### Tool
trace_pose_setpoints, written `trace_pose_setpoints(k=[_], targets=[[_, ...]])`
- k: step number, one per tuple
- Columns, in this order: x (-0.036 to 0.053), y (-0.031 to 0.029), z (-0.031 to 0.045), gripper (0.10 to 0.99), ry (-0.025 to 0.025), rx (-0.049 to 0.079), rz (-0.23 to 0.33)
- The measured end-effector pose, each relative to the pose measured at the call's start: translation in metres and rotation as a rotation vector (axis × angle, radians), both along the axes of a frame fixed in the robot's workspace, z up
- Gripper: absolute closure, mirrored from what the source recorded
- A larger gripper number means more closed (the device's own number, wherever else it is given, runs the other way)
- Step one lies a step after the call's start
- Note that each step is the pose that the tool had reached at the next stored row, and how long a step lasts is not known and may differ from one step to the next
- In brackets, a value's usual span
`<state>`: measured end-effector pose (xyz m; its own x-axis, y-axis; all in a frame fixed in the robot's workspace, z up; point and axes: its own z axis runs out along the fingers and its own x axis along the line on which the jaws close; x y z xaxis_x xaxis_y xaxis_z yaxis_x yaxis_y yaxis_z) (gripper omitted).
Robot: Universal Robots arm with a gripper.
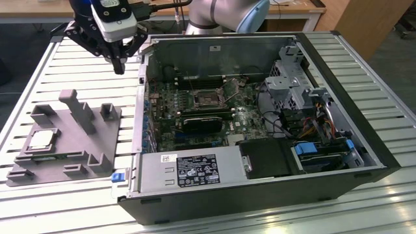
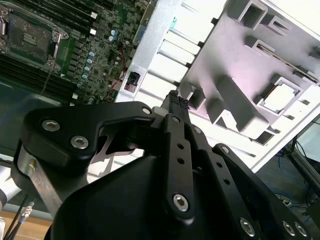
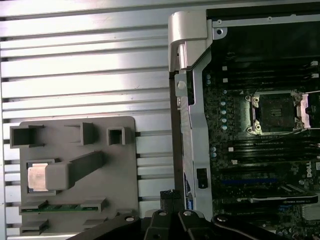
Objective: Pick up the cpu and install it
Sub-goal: 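Reach for the cpu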
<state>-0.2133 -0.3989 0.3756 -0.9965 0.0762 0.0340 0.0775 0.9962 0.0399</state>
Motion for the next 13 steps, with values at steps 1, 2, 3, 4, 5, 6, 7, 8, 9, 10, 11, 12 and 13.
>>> trace_pose_setpoints(k=[1,2,3,4,5,6,7,8,9,10,11,12,13], targets=[[-0.0003,0.0000,-0.0001,0.980,0.0004,0.000,0.000],[-0.0007,0.0000,-0.0002,0.980,0.0007,0.000,0.000],[-0.0009,0.0000,-0.0003,0.980,0.0012,0.000,0.000],[-0.0012,0.0000,-0.0004,0.980,0.0016,0.000,0.000],[-0.0015,0.0000,-0.0005,0.980,0.0021,0.000,0.000],[-0.0017,0.0000,-0.0005,0.980,0.0028,0.000,0.000],[-0.0020,0.0000,-0.0006,0.980,0.0035,0.000,0.000],[-0.0023,0.0000,-0.0008,0.980,0.0039,0.000,0.000],[-0.0027,0.0000,-0.0009,0.980,0.0043,0.000,0.000],[-0.0030,0.0000,-0.0011,0.980,0.0048,0.000,0.000],[-0.0034,0.0000,-0.0012,0.980,0.0051,0.000,0.000],[-0.0038,0.0000,-0.0013,0.980,0.0055,0.000,0.000],[-0.0042,0.0000,-0.0015,0.980,0.0059,0.000,0.000]])
